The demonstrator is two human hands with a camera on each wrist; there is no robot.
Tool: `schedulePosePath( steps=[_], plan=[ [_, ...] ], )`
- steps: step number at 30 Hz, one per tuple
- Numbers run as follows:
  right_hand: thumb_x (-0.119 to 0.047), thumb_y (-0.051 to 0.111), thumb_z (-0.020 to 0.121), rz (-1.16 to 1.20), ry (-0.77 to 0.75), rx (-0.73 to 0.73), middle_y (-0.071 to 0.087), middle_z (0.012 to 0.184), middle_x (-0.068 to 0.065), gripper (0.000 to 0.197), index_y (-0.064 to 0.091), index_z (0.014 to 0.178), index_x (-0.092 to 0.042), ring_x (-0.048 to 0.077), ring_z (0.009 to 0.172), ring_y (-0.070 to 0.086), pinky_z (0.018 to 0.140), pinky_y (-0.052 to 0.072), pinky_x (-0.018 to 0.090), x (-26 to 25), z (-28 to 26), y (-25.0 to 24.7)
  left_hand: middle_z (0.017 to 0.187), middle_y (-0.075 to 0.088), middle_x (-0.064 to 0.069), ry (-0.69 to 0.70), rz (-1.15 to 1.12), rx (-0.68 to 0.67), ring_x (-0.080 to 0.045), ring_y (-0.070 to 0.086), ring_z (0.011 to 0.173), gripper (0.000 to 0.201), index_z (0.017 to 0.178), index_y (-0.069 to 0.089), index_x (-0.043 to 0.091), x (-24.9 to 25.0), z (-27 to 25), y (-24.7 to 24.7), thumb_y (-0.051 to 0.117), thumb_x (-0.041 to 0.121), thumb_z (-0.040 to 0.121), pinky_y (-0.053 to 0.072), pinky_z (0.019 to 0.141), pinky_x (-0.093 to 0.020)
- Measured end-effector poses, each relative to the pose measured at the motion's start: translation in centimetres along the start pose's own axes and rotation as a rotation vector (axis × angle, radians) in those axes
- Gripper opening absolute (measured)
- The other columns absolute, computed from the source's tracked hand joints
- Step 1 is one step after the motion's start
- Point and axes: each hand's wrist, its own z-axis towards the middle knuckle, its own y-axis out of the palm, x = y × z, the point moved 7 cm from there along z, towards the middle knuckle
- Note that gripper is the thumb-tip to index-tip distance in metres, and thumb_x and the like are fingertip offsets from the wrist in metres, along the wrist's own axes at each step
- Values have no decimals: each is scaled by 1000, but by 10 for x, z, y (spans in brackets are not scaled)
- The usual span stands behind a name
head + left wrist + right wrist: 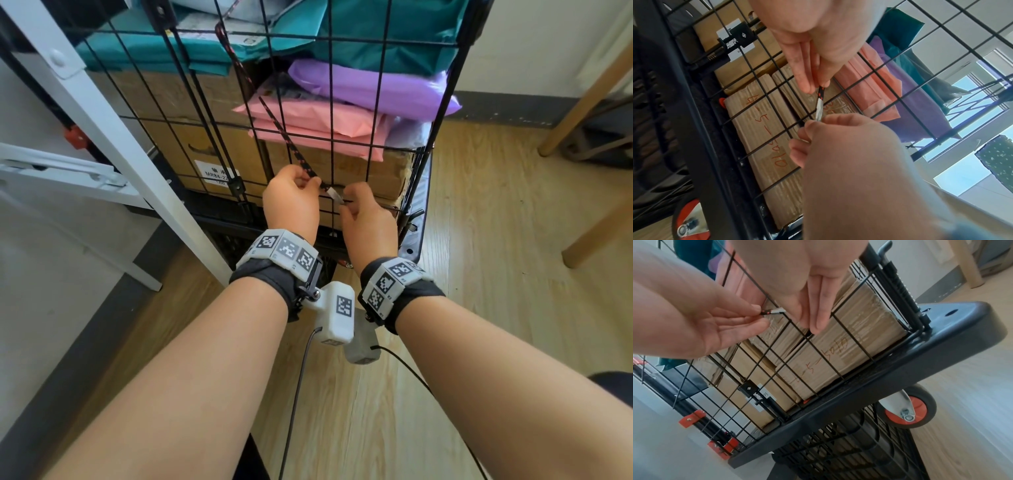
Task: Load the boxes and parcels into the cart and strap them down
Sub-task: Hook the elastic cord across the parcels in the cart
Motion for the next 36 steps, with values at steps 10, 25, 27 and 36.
schedulePosePath(
  steps=[10,25,27,36],
  plan=[
    [-28,52,96,-58,-23,-54,71,91,10,29,60,125,-25,29,84,66,76,55,38,-3,5,5,84,68,-3,-4,-65,16,-22,67,79,6,91,62,15,-8,2,-5,61,20,88,57,76,-42],
    [-29,57,93,6,-14,-32,72,98,0,22,62,114,-25,19,88,67,77,55,34,-1,6,5,79,69,-14,-103,-79,-205,-29,70,79,10,73,57,19,-13,4,3,63,12,78,58,77,-48],
    [-30,57,93,-10,-20,-27,71,95,-3,18,64,110,-26,18,86,66,75,55,32,-1,7,4,77,69,-13,-101,-71,-238,-26,71,75,4,79,61,10,-12,3,5,65,9,79,59,76,-45],
    [-32,56,92,-79,20,-113,72,99,-3,21,68,108,-25,19,94,65,81,53,35,12,4,17,76,70,-17,-124,-43,-324,-31,71,76,12,71,59,12,-23,0,10,66,2,74,59,77,-46]
  ],
)
